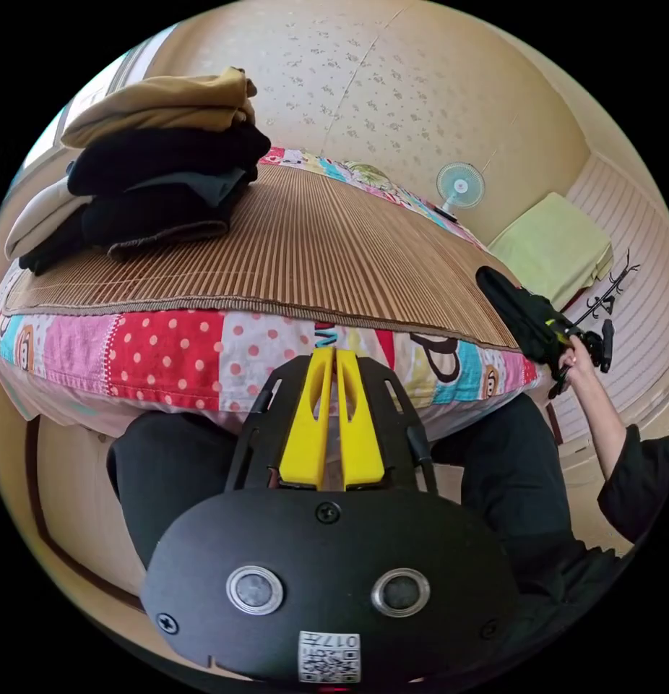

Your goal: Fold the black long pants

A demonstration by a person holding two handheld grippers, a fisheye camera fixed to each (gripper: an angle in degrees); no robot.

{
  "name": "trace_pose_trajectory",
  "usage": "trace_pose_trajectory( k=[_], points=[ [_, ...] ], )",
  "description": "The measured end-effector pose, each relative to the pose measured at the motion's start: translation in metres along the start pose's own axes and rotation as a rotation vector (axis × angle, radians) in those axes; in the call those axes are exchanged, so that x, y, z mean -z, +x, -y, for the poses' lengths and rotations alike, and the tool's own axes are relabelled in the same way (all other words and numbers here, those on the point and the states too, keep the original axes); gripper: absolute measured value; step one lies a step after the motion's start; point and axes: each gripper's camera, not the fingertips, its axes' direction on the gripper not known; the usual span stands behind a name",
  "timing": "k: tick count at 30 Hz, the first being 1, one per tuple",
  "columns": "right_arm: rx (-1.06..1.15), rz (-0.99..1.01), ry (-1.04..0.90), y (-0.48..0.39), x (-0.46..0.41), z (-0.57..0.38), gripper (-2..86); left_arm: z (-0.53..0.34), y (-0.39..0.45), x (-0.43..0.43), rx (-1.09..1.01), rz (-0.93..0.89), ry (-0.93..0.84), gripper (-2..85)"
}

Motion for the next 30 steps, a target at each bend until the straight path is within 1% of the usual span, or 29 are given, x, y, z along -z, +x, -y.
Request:
trace_pose_trajectory(
  k=[2,3,4,5,6,7,8,9,10,11,12,13,14,15,16,17,19,20,22,25,30],
  points=[
    [0.088,0.111,0.096,-0.046,0.014,0.019,3.1,0.0,-0.005,-0.001,-0.003,0.004,0.003,-1.0],
    [0.13,0.135,0.123,-0.063,0.018,0.023,3.0,-0.001,-0.006,-0.001,-0.002,0.002,0.005,-1.0],
    [0.232,0.18,0.159,-0.103,0.025,0.03,2.9,-0.001,-0.01,-0.001,0.001,-0.003,0.008,-1.0],
    [0.343,0.214,0.161,-0.147,0.028,0.035,2.9,-0.002,-0.014,-0.001,0.005,-0.008,0.012,-1.0],
    [0.399,0.227,0.151,-0.17,0.027,0.036,2.8,-0.002,-0.016,0.0,0.007,-0.009,0.014,-1.0],
    [0.519,0.263,0.124,-0.215,0.022,0.033,2.8,-0.002,-0.02,0.0,0.012,-0.011,0.018,-1.0],
    [0.653,0.333,0.069,-0.259,0.012,0.024,2.7,-0.002,-0.024,0.002,0.018,-0.014,0.025,-1.0],
    [0.727,0.374,0.034,-0.28,0.007,0.016,2.7,-0.003,-0.026,0.002,0.021,-0.015,0.029,-1.0],
    [0.894,0.462,-0.055,-0.32,-0.006,-0.007,2.6,-0.003,-0.031,0.003,0.031,-0.019,0.035,-1.0],
    [1.057,0.564,-0.179,-0.355,-0.02,-0.038,2.6,-0.003,-0.035,0.003,0.039,-0.025,0.037,-1.0],
    [1.128,0.618,-0.251,-0.369,-0.027,-0.057,2.6,-0.003,-0.037,0.003,0.042,-0.028,0.039,-1.0],
    [1.234,0.704,-0.402,-0.393,-0.044,-0.098,2.6,-0.004,-0.04,0.004,0.045,-0.034,0.042,-0.9],
    [1.309,0.737,-0.542,-0.408,-0.059,-0.141,2.6,-0.005,-0.043,0.006,0.044,-0.037,0.045,-0.9],
    [1.346,0.736,-0.591,-0.413,-0.065,-0.164,2.6,-0.005,-0.044,0.006,0.042,-0.039,0.048,-0.9],
    [1.397,0.712,-0.653,-0.415,-0.071,-0.206,2.7,-0.006,-0.046,0.008,0.039,-0.045,0.055,-0.9],
    [1.43,0.675,-0.668,-0.409,-0.071,-0.243,2.8,-0.008,-0.048,0.011,0.036,-0.054,0.063,-0.9],
    [1.489,0.6,-0.627,-0.392,-0.06,-0.291,3.0,-0.009,-0.052,0.013,0.031,-0.072,0.076,-0.9],
    [1.503,0.573,-0.561,-0.376,-0.045,-0.311,3.1,-0.01,-0.054,0.014,0.029,-0.082,0.084,-1.0],
    [1.467,0.561,-0.537,-0.349,-0.025,-0.327,3.1,-0.009,-0.057,0.014,0.03,-0.09,0.085,-1.0],
    [1.384,0.537,-0.596,-0.301,-0.002,-0.342,3.2,-0.003,-0.064,0.01,0.03,-0.097,0.068,-1.0],
    [1.417,0.388,-0.715,-0.247,0.021,-0.348,2.8,0.001,-0.08,0.012,0.053,-0.13,0.079,-1.0]
  ],
)
